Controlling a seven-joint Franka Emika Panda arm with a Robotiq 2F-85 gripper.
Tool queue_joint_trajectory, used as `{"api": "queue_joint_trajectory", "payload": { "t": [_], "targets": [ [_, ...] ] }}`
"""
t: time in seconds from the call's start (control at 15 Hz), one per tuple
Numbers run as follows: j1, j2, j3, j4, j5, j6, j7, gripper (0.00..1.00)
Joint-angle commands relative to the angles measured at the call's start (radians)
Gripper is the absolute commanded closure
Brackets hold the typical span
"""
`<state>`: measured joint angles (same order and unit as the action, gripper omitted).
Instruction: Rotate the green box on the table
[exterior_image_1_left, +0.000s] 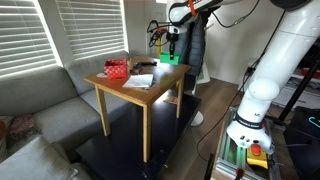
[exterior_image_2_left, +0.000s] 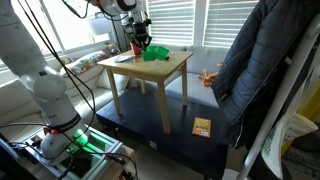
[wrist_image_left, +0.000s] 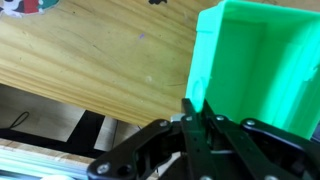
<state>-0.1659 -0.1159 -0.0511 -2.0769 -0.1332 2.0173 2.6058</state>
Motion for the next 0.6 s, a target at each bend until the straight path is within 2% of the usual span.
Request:
{"api": "queue_joint_trajectory", "payload": {
  "t": [0.0,0.13,0.2,0.27,0.33,0.4,0.53],
  "targets": [
    [0.013,0.046,-0.002,0.029,-0.016,0.011,0.111,0.98],
    [0.014,0.066,-0.003,0.035,-0.034,0.027,0.196,0.98],
    [-0.099,0.081,0.035,0.057,-0.014,0.028,0.111,0.98],
    [-0.106,0.093,0.030,0.065,-0.026,0.031,0.112,0.98],
    [-0.020,0.099,-0.016,0.060,-0.047,0.032,0.195,0.98],
    [-0.051,0.112,-0.049,0.083,-0.036,0.022,0.128,0.98],
    [-0.031,0.130,-0.055,0.094,-0.045,0.013,0.169,0.98]
  ]
}}
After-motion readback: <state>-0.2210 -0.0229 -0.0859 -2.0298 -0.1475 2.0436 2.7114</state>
